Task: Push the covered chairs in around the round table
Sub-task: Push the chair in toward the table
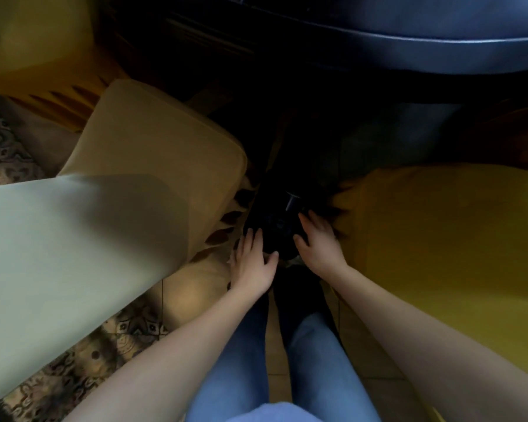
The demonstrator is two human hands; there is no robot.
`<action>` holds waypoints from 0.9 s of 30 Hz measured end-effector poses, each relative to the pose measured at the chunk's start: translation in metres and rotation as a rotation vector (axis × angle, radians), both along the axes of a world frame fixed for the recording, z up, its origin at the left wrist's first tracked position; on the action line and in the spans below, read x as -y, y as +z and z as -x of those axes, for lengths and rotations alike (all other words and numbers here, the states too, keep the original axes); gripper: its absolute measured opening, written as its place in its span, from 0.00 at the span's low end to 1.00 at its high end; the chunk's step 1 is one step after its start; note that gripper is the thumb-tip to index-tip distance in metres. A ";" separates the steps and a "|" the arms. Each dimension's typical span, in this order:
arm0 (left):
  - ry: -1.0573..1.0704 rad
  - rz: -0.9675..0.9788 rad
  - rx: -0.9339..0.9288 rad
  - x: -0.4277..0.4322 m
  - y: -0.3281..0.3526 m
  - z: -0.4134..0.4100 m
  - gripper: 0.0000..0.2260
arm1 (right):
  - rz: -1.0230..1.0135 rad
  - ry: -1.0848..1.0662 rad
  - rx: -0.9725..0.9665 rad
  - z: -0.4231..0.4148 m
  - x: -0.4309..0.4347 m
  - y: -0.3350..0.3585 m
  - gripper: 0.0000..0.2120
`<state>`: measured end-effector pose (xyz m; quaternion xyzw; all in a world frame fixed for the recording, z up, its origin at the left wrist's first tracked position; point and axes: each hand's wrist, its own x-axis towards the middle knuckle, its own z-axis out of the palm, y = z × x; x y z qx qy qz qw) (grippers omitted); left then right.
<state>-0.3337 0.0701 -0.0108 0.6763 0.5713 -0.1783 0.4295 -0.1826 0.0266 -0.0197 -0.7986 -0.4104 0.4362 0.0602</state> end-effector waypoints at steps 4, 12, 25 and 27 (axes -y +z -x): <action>-0.145 -0.153 0.003 -0.007 0.031 -0.010 0.29 | -0.066 0.073 0.065 -0.011 0.009 0.028 0.28; -0.356 -0.337 0.068 -0.010 0.102 -0.029 0.30 | -0.191 0.154 0.135 -0.033 0.033 0.097 0.29; -0.564 -0.589 0.204 -0.014 0.215 -0.001 0.31 | -0.327 0.135 0.344 -0.009 0.092 0.215 0.31; -0.577 -0.630 0.260 -0.006 0.229 0.004 0.32 | -0.331 0.130 0.380 0.000 0.103 0.226 0.31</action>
